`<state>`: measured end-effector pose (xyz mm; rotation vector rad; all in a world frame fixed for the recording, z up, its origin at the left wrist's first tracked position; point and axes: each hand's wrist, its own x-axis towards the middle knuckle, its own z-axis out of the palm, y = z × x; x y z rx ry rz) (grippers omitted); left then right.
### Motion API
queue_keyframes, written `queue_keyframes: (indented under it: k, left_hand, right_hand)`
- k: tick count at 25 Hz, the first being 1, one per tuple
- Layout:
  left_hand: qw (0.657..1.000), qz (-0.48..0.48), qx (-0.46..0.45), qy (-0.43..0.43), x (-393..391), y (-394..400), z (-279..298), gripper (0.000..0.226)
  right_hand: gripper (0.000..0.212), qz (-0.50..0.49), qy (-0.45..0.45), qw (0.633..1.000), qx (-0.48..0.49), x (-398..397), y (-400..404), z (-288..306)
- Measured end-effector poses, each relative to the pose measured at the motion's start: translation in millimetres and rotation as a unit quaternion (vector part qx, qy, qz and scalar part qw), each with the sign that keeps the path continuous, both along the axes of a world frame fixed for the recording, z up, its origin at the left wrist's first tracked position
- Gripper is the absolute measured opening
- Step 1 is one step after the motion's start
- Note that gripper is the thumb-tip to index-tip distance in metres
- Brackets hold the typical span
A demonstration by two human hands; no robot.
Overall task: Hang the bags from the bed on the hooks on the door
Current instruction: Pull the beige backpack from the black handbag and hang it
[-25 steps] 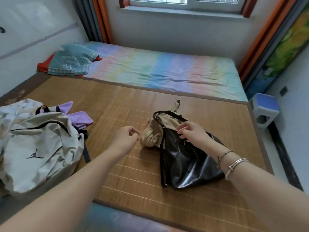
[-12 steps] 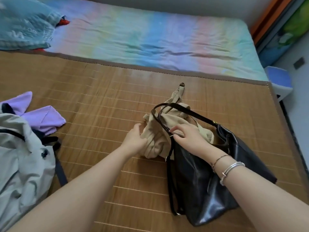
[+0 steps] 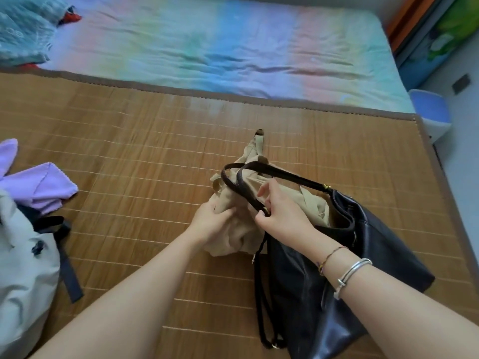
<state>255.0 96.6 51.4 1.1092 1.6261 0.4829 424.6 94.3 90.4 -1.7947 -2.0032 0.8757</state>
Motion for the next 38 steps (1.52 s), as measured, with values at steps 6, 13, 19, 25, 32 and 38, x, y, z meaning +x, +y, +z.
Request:
queue_keyframes:
  k: [6, 13, 19, 25, 32, 38]
  left_hand:
    - [0.989, -0.018, 0.102, -0.104, -29.9, -2.0, 126.0, 0.018]
    - [0.959, -0.099, 0.196, -0.176, -64.9, -31.9, 302.0, 0.037]
    - [0.932, -0.183, 0.263, -0.169, -13.0, -86.0, 439.5, 0.031]
    - [0.889, -0.284, 0.283, -0.221, 126.3, -159.3, 516.2, 0.031]
    - [0.788, -0.538, 0.246, -0.171, 385.6, -307.2, 508.5, 0.055]
    - [0.623, -0.734, 0.141, -0.229, 571.1, -495.7, 508.2, 0.018]
  right_hand:
    - [0.029, -0.150, -0.016, 0.988, -0.022, 23.8, -11.3, 51.4]
    - [0.033, -0.139, 0.147, 0.977, 0.062, 10.0, -31.7, 188.2]
    - [0.054, 0.047, 0.233, 0.970, 0.060, 19.8, -101.1, 333.4]
    - [0.027, -0.020, 0.252, 0.960, 0.121, 147.7, -222.6, 415.6]
    - [0.005, -0.373, 0.127, 0.874, 0.285, 369.6, -462.8, 435.7]
    - [0.016, -0.534, 0.018, 0.785, 0.313, 453.6, -667.8, 473.2]
